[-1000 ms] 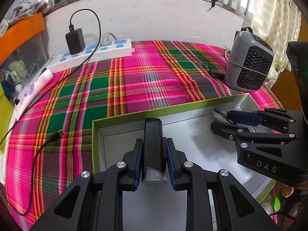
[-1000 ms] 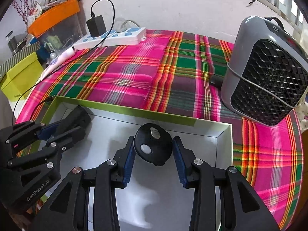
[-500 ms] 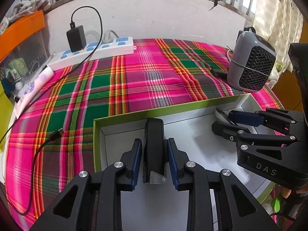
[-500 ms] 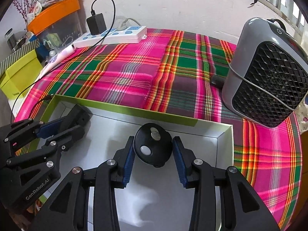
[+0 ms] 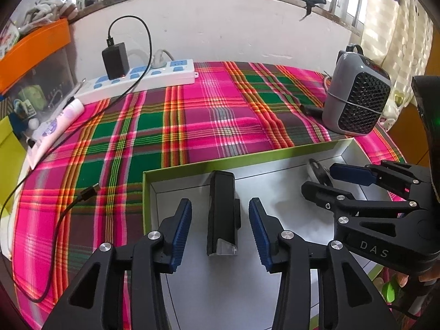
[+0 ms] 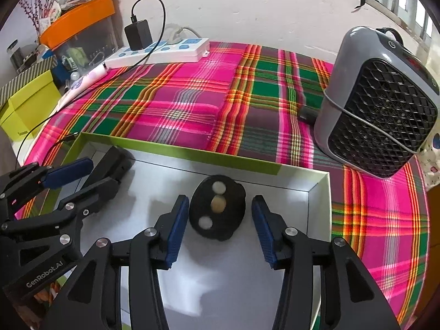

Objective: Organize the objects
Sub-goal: 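Open the left tool releasing the flashlight while the right tool releases the puck, then withdraw both tools from the box back toward the remaining objects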

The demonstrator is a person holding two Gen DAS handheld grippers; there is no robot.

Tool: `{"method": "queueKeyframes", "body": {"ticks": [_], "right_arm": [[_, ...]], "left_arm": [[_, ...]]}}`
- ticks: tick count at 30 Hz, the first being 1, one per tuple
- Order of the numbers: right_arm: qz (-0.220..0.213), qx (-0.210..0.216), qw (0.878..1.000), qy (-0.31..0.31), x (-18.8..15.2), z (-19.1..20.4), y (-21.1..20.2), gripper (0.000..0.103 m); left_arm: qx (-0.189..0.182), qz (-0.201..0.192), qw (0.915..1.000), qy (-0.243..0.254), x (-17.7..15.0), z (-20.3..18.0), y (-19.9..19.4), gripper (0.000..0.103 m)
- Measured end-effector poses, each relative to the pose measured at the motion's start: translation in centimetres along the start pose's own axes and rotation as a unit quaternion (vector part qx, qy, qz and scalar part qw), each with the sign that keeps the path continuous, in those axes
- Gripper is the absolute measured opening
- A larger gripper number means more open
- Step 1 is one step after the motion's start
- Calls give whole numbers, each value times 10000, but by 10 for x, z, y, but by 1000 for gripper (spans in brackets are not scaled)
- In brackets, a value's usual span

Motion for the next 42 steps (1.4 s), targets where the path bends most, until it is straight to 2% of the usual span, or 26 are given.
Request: {"method": "queueKeyframes", "body": {"ticks": [18,22,42], "right_arm": [[-261,0,9996,126,-15,4,-30,49],[-379,-3,9991,166,-20,5,-40,49],[-800,-48,9966,195,-59,23,-82,49]], "left_arm": [[95,-177,9998,-22,-12,-6,-31,42],[155,-333,9993,52,-18,-11,-45,42],[172,-529,9984,-136,-55,-17,-86,42]]}}
Point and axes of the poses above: each gripper's, at about its wrist camera, not at the fingertips, and y roughly the way its jaws point, z to its left, x to its top, the point moved 1 cm from there along y, roughly the way its jaws point, and after that the axes turned 1 degree about x, right-handed, at the moved point
